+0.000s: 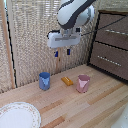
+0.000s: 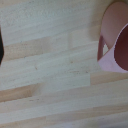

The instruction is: Kindly get your arm to the topmost drawer handle. Get a good grip on it, then softly pull to open it.

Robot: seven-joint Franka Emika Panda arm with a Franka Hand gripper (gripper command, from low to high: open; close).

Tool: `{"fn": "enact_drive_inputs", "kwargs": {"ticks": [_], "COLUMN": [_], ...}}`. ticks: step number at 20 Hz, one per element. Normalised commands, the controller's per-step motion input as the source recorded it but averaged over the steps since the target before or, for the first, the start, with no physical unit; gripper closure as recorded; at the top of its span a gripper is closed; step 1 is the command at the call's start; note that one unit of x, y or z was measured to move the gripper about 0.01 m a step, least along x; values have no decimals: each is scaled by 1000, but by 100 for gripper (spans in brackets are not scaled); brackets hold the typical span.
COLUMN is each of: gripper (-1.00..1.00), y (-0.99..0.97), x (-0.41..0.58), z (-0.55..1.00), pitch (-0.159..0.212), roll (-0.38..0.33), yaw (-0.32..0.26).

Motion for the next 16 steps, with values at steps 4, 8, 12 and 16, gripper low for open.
{"fn": "enact_drive_inputs", "kwargs": {"ticks": [4, 8, 12, 16], "gripper": [-100, -100, -100, -100], "y": [-5, -7, -25, -98], "x": [-1, 0, 0, 0], "z": [548, 690, 576, 166], "pitch": [-15, -16, -10, 0], "roll": [-230, -168, -175, -342], "yaw": [48, 36, 55, 70]}}
